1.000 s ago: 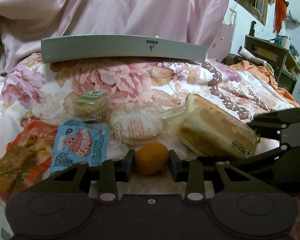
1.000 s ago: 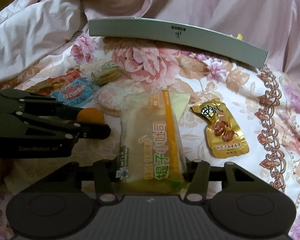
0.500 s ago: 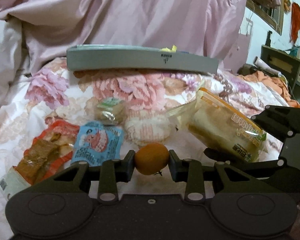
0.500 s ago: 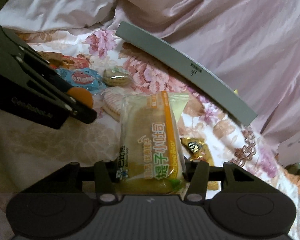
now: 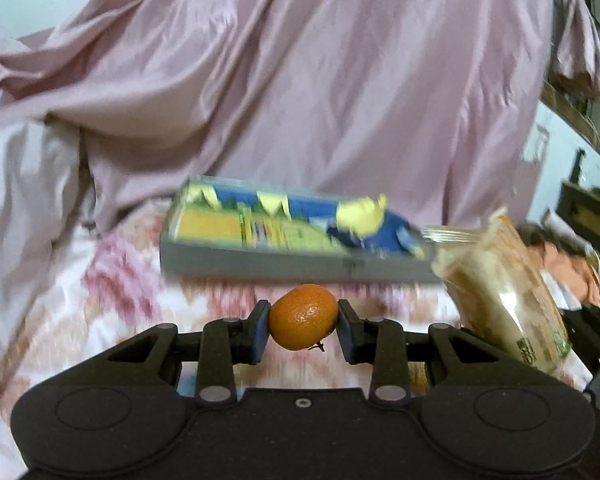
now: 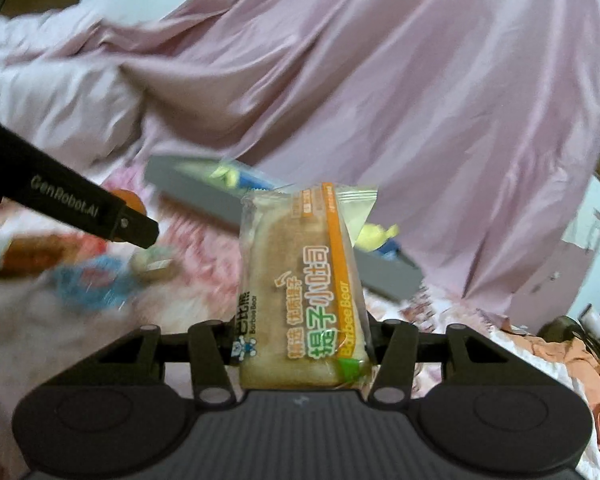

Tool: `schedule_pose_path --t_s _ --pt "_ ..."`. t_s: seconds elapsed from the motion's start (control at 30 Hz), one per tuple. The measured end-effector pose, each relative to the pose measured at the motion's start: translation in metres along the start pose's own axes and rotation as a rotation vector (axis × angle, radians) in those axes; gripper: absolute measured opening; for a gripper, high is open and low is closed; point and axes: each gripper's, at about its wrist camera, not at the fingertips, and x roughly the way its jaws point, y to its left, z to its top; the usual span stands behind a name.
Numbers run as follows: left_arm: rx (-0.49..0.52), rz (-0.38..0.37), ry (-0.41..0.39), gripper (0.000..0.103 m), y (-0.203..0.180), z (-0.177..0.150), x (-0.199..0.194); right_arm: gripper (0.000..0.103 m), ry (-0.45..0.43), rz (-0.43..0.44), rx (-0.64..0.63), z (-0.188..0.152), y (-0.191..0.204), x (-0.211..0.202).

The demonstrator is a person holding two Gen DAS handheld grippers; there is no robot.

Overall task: Organize snacks
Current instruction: 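Carry the orange and bread loaf to the tray and release them inside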

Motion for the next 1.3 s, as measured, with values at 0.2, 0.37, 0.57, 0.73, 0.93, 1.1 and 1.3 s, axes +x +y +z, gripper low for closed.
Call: schedule_pose_path --t_s 0.2,0.37,0.57,0.73,0.93,1.1,1.3 --pt "-0.001 0.056 -0.050 0.037 -0.017 0.044 0.025 0.054 -0.106 -0.064 0.095 0.031 -0.031 0.030" --pt "-0.007 0.078 -0.064 0.037 -0.021 0.069 0.059 0.054 -0.178 -0.087 0.182 0.048 -0.052 0.065" --pt "-0.055 0.103 -0.056 0.037 -0.017 0.085 0.108 0.054 -0.222 -0.100 0.271 0.051 -0.077 0.107" --pt "-0.040 0.134 -0.049 0.037 -0.018 0.086 0.147 0.054 -0.231 -0.105 0.315 0.048 -0.089 0.136" --pt "-0.003 0.158 -0.016 0.037 -0.019 0.077 0.184 0.054 -0.217 -0.084 0.368 0.044 -0.094 0.166" --pt "0.001 0.170 0.004 0.037 -0.018 0.066 0.200 0.054 -0.135 -0.019 0.393 0.036 -0.094 0.190" --pt "-0.020 0.188 0.028 0.037 -0.013 0.061 0.207 0.054 -0.044 0.063 0.450 0.024 -0.100 0.208"
